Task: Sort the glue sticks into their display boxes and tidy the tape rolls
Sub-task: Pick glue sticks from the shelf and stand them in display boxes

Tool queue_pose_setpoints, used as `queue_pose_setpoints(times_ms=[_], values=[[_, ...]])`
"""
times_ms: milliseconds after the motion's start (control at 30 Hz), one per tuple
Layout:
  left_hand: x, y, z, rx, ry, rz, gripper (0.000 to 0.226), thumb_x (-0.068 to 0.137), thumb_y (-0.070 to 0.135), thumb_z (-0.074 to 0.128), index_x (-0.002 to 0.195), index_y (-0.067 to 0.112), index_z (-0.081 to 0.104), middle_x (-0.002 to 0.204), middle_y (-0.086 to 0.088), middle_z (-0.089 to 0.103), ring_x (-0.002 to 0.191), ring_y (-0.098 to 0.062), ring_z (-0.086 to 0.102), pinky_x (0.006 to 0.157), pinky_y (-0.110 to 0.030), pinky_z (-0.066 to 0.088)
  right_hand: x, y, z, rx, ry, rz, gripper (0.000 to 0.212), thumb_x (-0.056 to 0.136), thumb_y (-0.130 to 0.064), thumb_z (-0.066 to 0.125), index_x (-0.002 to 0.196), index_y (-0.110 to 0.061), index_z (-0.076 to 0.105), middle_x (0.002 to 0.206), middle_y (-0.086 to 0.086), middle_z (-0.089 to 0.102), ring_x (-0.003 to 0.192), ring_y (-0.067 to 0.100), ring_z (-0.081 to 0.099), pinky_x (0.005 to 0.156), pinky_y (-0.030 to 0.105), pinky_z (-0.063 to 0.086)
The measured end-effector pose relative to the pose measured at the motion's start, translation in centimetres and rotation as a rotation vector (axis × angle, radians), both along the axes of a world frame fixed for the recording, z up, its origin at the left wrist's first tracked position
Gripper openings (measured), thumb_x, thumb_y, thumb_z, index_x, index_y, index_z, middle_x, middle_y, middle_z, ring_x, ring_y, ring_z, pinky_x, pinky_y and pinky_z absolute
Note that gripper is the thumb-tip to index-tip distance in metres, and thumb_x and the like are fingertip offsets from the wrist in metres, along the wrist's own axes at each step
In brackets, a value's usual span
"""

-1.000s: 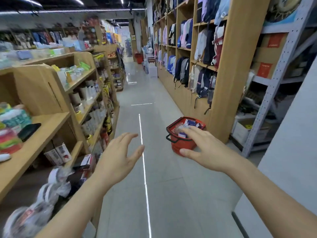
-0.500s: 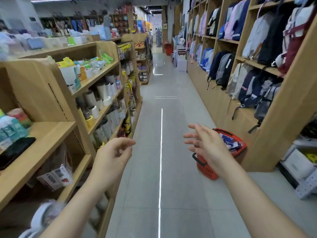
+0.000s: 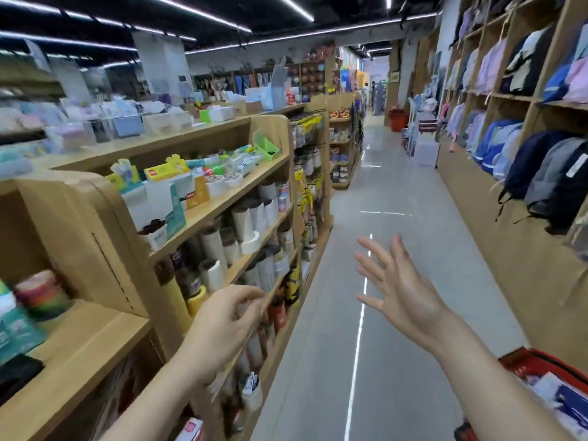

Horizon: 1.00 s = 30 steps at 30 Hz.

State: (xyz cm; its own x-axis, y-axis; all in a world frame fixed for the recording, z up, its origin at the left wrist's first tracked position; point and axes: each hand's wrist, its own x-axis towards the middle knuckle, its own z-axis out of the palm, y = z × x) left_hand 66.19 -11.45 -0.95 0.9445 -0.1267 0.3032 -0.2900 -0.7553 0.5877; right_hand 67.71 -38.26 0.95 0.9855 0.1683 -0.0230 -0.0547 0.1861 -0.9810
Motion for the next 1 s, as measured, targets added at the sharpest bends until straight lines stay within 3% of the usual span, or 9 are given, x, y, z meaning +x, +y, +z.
queue_pose_setpoints(times_ms=[100,167,233,333,500,633,767,1000], values=[[5.3,-0.8,0.1,0.143,-0.055,0.05,0.028,0.092,0.036,0.057,0.12,0.032,0.061,0.116,0.021,0.056,0.108,0.005,0.047,0.084,-0.006,0.035,6.5,-0.6,-0.1,-0.228,-0.06,0.035,0.085,0.069,-0.077,0.035,0.145,-0.039,0.034,0.15,-0.008,0.039,0.132,0.01,0.043,0.108,0.044,0.04],[9.3,-1.7,0.5,0.19,-0.064,0.105,0.04,0.09,0.04,0.06,0.129,0.03,0.055,0.125,0.019,0.05,0.114,0.007,0.039,0.091,-0.004,0.032,11.7,-1.2,0.0,-0.362,-0.117,0.088,0.08,0.073,-0.074,0.036,0.146,-0.039,0.031,0.148,-0.008,0.039,0.129,0.012,0.046,0.105,0.04,0.043],[13.2,-2.2,1.2,0.27,-0.067,0.188,0.054,0.087,0.05,0.06,0.136,0.033,0.045,0.138,0.015,0.045,0.128,-0.001,0.034,0.107,-0.021,0.032,16.9,-1.5,0.0,-0.472,-0.206,0.139,0.074,0.075,-0.073,0.038,0.142,-0.043,0.031,0.145,-0.008,0.041,0.124,0.01,0.048,0.105,0.039,0.042],[18.4,-2.3,2.6,0.366,-0.064,0.301,0.066,0.084,0.058,0.058,0.141,0.034,0.036,0.148,0.009,0.036,0.136,-0.013,0.029,0.114,-0.036,0.028,24.3,-1.4,0.2,-0.661,-0.327,0.205,0.072,0.083,-0.069,0.043,0.146,-0.039,0.028,0.145,-0.006,0.039,0.122,0.01,0.047,0.104,0.036,0.039],[26.7,-1.2,4.4,0.455,-0.045,0.459,0.068,0.087,0.059,0.053,0.145,0.034,0.03,0.155,0.004,0.026,0.142,-0.019,0.02,0.115,-0.042,0.025,35.3,0.2,-0.2,-0.986,-0.595,0.331,0.083,0.08,-0.076,0.043,0.15,-0.038,0.016,0.154,-0.008,0.024,0.141,0.017,0.024,0.112,0.045,0.031],[33.7,1.2,4.4,0.586,-0.081,0.532,0.057,0.093,0.055,0.042,0.143,0.031,0.032,0.154,0.001,0.03,0.141,-0.02,0.023,0.114,-0.039,0.025,43.4,2.7,-0.4,-1.244,-0.8,0.355,0.091,0.078,-0.079,0.041,0.15,-0.04,0.001,0.159,-0.005,0.002,0.147,0.02,0.001,0.117,0.046,0.021],[40.1,3.3,4.9,0.617,-0.123,0.594,0.053,0.095,0.045,0.046,0.143,0.024,0.039,0.151,0.0,0.038,0.138,-0.021,0.032,0.113,-0.039,0.03,51.2,5.6,0.3,-1.365,-0.952,0.339,0.095,0.078,-0.08,0.041,0.149,-0.043,-0.01,0.16,-0.004,-0.017,0.147,0.02,-0.016,0.118,0.046,0.007],[50.0,5.4,5.8,0.65,-0.143,0.662,0.055,0.092,0.043,0.052,0.142,0.022,0.042,0.147,-0.002,0.042,0.132,-0.023,0.039,0.106,-0.04,0.037,64.0,10.0,2.8,-1.379,-1.128,0.354,0.102,0.072,-0.083,0.047,0.144,-0.049,-0.018,0.159,-0.003,-0.022,0.147,0.025,-0.018,0.117,0.054,0.008]])
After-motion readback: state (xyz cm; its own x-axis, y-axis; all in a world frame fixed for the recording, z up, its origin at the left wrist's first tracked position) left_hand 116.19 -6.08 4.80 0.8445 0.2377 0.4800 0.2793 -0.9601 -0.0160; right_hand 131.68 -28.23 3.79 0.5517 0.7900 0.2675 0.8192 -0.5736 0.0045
